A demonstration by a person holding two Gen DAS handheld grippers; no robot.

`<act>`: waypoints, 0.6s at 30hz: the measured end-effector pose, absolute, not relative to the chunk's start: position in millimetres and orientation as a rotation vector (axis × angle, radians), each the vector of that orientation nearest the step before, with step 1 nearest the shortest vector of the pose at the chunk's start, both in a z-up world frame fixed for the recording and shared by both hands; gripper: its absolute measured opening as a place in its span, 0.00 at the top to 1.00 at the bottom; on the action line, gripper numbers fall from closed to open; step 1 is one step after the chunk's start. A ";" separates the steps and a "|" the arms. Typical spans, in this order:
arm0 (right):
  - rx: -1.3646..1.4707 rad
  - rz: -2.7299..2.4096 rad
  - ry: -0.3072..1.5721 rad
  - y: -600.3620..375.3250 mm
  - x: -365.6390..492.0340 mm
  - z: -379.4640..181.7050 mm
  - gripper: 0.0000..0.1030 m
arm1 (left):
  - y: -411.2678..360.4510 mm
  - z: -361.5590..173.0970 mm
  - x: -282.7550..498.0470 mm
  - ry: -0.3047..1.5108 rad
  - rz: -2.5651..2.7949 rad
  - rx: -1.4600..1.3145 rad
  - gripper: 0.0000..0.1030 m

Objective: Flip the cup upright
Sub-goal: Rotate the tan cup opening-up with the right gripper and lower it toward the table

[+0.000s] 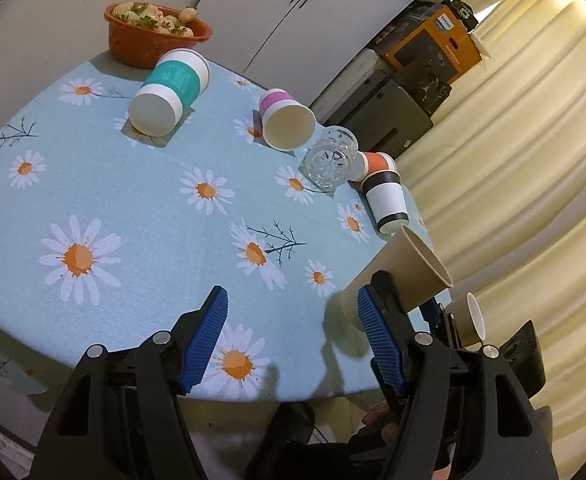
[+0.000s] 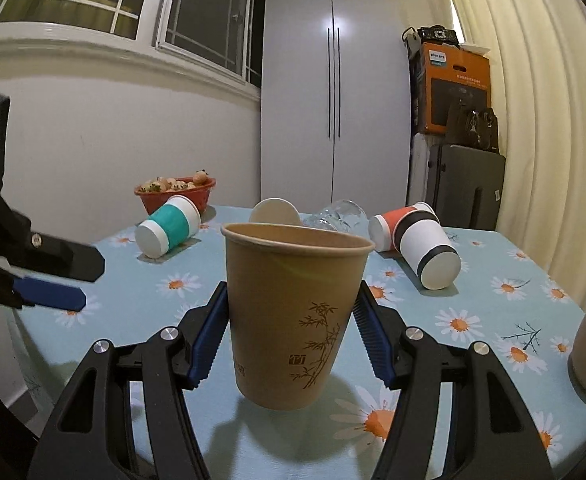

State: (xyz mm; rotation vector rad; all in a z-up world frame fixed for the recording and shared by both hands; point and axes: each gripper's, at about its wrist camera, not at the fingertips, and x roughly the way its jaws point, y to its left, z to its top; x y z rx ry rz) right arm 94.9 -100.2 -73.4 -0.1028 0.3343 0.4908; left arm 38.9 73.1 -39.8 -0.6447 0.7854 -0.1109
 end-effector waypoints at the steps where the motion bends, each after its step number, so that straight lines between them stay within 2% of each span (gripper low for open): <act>1: -0.114 0.485 0.328 -99.8 94.4 -74.8 0.40 | 72.0 -40.1 39.2 0.788 -0.112 -0.639 0.36; 18: -0.164 0.474 0.342 -96.6 85.5 -92.1 0.40 | 68.1 -36.9 36.1 0.776 -0.109 -0.607 0.36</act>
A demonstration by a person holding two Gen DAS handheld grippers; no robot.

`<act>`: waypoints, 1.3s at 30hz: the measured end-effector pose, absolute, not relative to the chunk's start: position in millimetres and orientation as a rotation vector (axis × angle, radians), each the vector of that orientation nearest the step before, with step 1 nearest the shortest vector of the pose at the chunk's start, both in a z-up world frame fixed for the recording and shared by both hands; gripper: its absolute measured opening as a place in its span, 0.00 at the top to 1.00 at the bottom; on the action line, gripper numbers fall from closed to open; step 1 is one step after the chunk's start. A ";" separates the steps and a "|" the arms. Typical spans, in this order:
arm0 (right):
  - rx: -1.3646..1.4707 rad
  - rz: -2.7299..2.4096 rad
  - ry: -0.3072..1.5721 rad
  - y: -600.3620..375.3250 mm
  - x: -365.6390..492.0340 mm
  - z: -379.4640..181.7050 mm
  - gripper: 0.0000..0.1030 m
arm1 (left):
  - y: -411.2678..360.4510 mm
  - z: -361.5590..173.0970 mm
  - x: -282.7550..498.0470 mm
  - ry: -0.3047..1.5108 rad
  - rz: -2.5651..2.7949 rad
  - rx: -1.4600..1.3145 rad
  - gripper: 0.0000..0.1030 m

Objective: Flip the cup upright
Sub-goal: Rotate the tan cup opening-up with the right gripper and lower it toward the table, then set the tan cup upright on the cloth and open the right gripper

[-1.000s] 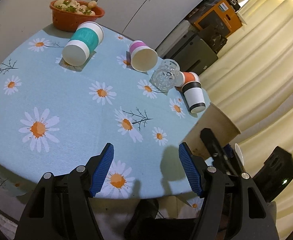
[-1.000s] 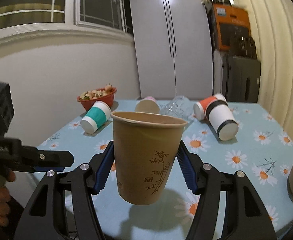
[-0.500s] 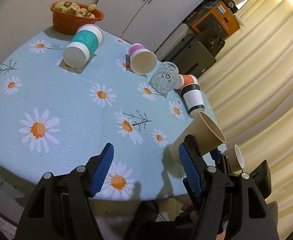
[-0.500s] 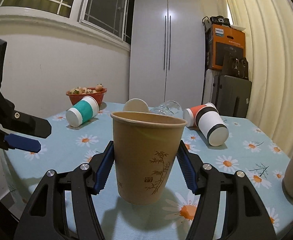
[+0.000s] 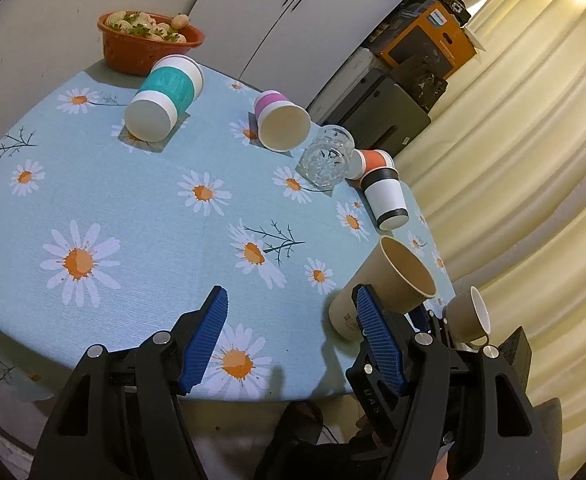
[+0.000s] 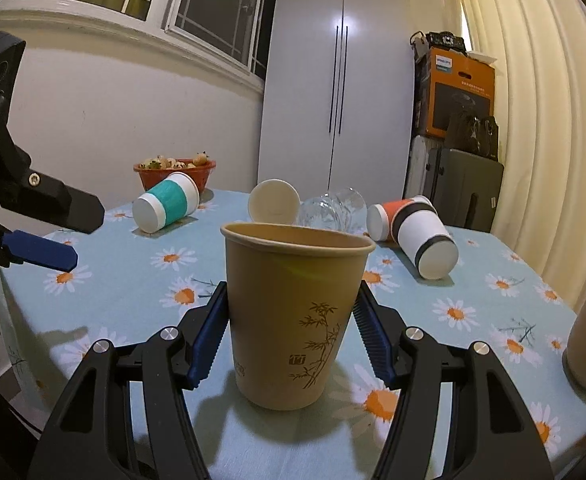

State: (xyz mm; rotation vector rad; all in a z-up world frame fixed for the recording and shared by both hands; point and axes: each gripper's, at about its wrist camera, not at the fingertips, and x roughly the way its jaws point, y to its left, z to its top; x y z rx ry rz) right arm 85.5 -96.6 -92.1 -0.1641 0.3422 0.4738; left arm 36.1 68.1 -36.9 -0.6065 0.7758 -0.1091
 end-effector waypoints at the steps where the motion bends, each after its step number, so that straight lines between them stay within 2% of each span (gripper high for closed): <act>1: -0.164 0.477 0.346 -96.4 84.8 -93.0 0.40 | 67.4 -36.8 35.9 0.776 -0.111 -0.604 0.36; 10: -0.168 0.482 0.378 -95.6 81.5 -98.7 0.39 | 64.9 -34.3 34.2 0.770 -0.104 -0.581 0.36; 12: -0.164 0.481 0.380 -96.2 81.2 -98.0 0.24 | 65.0 -34.0 33.7 0.768 -0.101 -0.579 0.36; 14: -0.148 0.485 0.382 -98.2 80.2 -96.6 0.15 | 65.1 -33.9 33.1 0.765 -0.099 -0.578 0.36; 20: -0.135 0.490 0.382 -103.4 76.6 -87.8 0.06 | 64.0 -30.9 30.9 0.754 -0.096 -0.560 0.36; 24: -0.138 0.498 0.386 -107.5 72.3 -76.4 0.05 | 64.6 -29.7 30.0 0.747 -0.089 -0.550 0.36; 27: -0.146 0.506 0.392 -111.4 66.3 -66.9 0.05 | 65.0 -28.5 29.2 0.740 -0.070 -0.546 0.22; 32: -0.136 0.511 0.387 -124.6 48.3 -45.2 0.05 | 64.8 -24.8 26.8 0.723 -0.055 -0.526 0.22; 34: -0.136 0.517 0.376 -129.8 41.5 -35.5 0.05 | 63.9 -22.7 25.4 0.714 -0.052 -0.512 0.18; 36: -0.146 0.524 0.351 -135.7 34.8 -21.6 0.05 | 62.6 -20.1 23.2 0.697 -0.054 -0.504 0.07; 39: -0.149 0.545 0.322 -145.0 30.1 -1.9 0.05 | 59.0 -14.2 19.9 0.674 -0.062 -0.474 0.07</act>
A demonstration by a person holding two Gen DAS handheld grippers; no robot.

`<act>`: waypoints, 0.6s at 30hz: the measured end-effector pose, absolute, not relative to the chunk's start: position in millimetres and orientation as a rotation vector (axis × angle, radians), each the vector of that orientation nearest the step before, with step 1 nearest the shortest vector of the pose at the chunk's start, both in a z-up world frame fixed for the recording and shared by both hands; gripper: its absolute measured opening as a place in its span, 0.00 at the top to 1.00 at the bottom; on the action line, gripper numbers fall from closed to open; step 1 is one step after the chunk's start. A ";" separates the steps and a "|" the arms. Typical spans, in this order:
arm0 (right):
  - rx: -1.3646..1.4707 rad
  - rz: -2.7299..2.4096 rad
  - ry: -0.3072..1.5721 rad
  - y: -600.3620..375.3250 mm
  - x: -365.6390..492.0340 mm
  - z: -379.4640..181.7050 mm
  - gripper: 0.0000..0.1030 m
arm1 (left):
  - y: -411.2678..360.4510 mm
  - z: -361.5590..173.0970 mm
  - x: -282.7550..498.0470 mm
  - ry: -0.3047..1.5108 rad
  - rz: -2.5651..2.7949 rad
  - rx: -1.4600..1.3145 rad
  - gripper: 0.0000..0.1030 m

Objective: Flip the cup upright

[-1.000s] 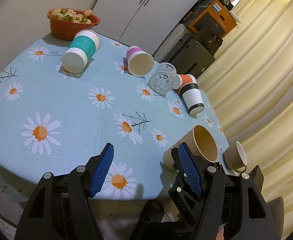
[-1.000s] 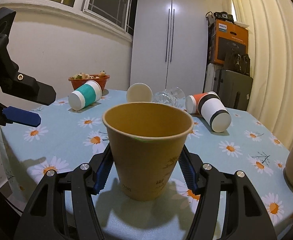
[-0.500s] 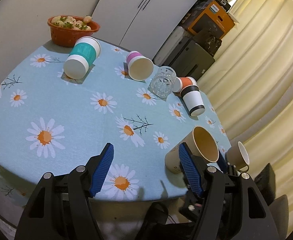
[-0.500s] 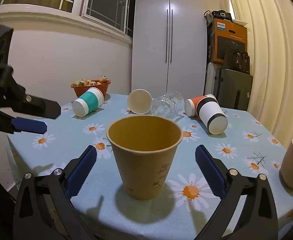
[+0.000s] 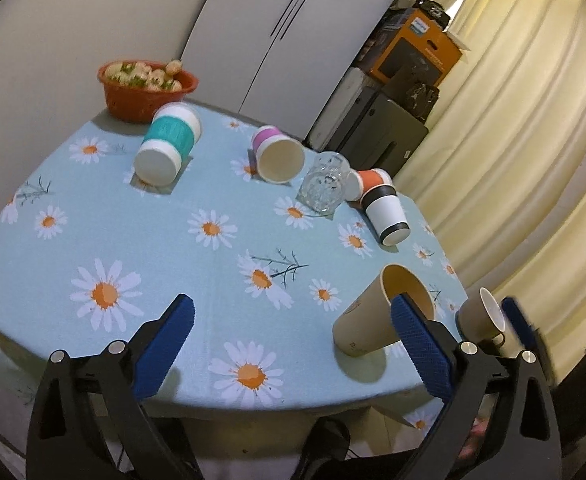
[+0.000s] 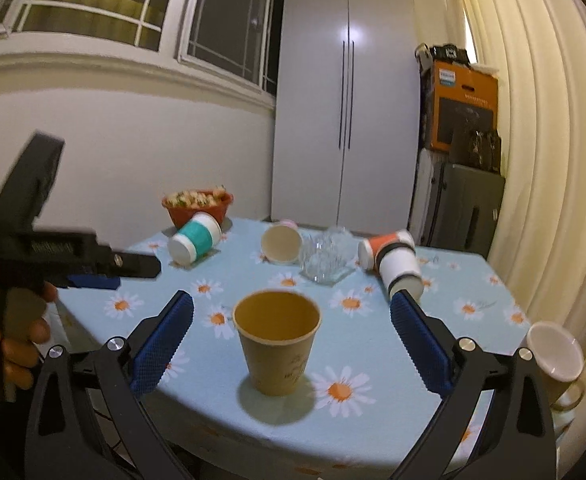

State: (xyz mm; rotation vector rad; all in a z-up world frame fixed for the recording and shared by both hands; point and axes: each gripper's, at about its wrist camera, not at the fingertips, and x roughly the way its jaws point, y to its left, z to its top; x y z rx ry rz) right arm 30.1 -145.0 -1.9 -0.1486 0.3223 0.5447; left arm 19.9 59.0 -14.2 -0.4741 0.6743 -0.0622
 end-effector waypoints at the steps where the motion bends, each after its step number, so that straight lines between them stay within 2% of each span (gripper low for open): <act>1: -0.152 0.547 0.319 -147.8 29.0 2.8 0.05 | 57.7 -12.7 19.6 0.672 -0.066 -0.464 0.07; 7: -0.179 0.577 0.330 -165.9 31.0 31.4 0.05 | 40.3 4.3 13.1 0.628 -0.082 -0.358 0.06; 13: -0.111 0.602 0.480 -188.7 44.9 44.8 0.05 | 18.9 23.4 -1.5 0.597 -0.101 -0.213 0.06; 18: -0.094 0.587 0.531 -201.8 46.5 43.4 0.05 | 1.9 30.4 -12.4 0.617 -0.107 -0.115 0.06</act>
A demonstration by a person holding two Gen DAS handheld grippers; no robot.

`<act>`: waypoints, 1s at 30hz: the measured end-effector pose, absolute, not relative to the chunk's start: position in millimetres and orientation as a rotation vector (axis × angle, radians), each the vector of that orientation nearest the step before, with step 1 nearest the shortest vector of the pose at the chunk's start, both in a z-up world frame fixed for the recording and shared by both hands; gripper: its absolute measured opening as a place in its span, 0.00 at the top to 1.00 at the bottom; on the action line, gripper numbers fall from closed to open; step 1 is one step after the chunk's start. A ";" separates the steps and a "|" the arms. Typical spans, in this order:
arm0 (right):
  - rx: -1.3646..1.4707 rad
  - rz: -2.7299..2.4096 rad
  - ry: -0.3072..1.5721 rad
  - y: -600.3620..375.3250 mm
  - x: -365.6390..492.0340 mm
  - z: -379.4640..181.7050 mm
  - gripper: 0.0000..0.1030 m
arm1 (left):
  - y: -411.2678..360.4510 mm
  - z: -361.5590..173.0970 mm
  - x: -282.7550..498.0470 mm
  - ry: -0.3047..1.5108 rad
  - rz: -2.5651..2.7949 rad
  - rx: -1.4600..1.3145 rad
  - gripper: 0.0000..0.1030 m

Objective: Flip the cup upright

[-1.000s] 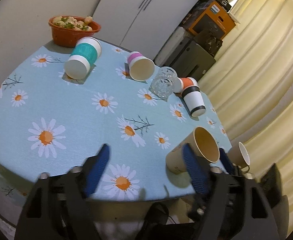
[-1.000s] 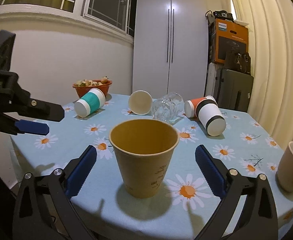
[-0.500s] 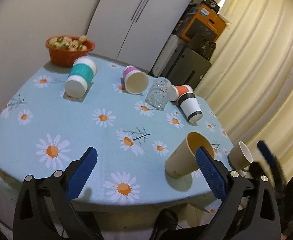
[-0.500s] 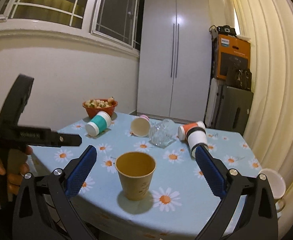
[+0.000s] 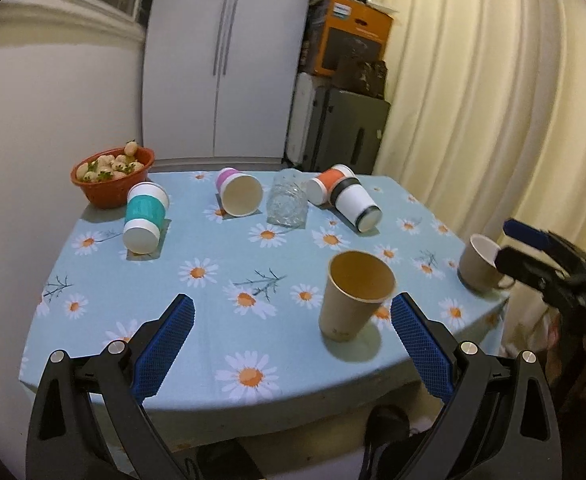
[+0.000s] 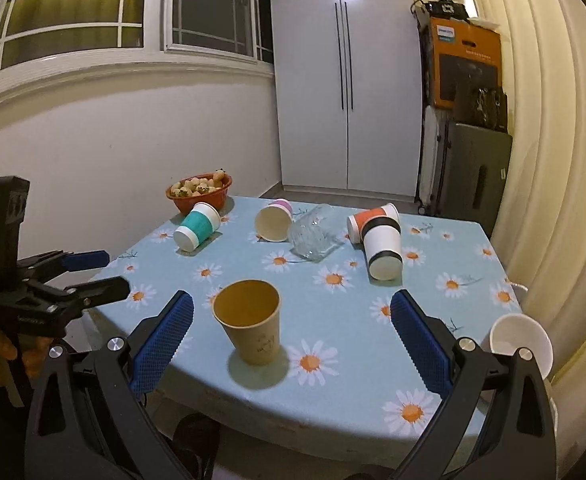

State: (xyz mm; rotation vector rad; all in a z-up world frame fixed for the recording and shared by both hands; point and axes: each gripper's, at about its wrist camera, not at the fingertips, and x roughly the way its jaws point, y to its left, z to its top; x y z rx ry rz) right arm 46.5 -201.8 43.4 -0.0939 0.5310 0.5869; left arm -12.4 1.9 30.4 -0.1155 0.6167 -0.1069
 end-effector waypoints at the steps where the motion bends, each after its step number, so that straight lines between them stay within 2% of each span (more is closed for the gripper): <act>1: -0.093 0.585 0.534 -203.9 46.1 43.0 0.05 | -1.3 30.8 -15.3 0.620 -0.112 -0.100 0.06; 10: -0.082 0.552 0.574 -216.9 39.7 31.9 0.05 | -9.2 18.9 -28.3 0.671 -0.143 -0.083 0.06; 30: -0.083 0.524 0.601 -216.3 33.3 18.6 0.05 | -18.8 14.2 -32.6 0.655 -0.115 -0.042 0.06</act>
